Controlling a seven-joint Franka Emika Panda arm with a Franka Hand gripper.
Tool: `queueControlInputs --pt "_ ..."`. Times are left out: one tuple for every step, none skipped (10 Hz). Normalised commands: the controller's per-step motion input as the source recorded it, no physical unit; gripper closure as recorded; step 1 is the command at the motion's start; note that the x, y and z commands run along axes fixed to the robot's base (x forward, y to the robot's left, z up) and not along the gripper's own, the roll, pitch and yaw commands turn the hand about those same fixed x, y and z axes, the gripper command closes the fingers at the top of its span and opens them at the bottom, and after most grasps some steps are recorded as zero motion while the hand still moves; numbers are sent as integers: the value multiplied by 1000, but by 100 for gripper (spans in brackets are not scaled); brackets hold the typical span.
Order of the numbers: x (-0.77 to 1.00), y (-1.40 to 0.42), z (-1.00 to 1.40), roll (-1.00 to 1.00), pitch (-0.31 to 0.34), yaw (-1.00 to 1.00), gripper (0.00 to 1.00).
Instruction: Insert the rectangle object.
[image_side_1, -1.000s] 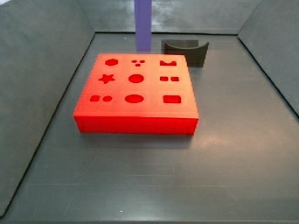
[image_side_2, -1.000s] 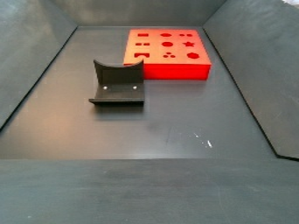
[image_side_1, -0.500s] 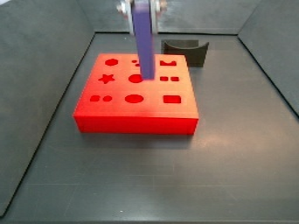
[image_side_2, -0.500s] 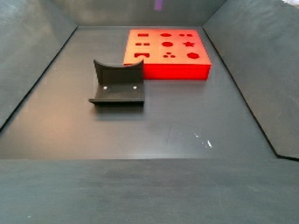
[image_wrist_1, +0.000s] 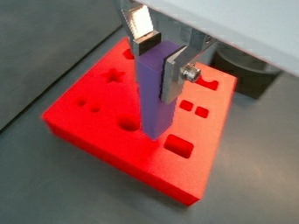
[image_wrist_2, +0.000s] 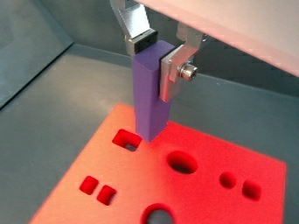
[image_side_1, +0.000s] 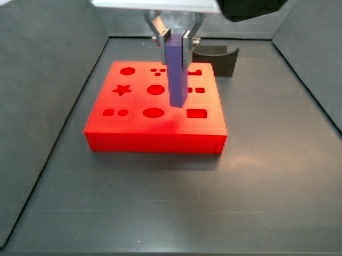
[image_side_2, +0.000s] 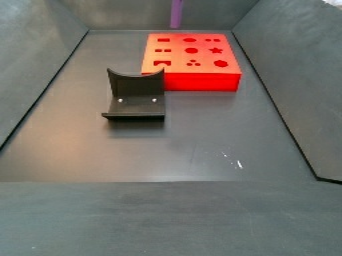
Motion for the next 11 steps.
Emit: queueControlInputs --pt "171 169 -63 0 17 -880 100" --pt "0 31 -94 0 66 -986 100" --pt "0 0 -80 0 89 -997 100" --pt "0 0 -66 -3 86 -997 100" --pt "0 0 0 -34 114 -974 100" --pt "0 0 0 -53 117 -951 100" --pt "34 0 0 -56 116 -926 100" --pt "120 11 -14 -61 107 -869 100" --pt "140 0 0 -83 191 -766 100" --pt "131 0 0 -114 239 -729 100" --pt "143 0 0 -123 250 -714 100"
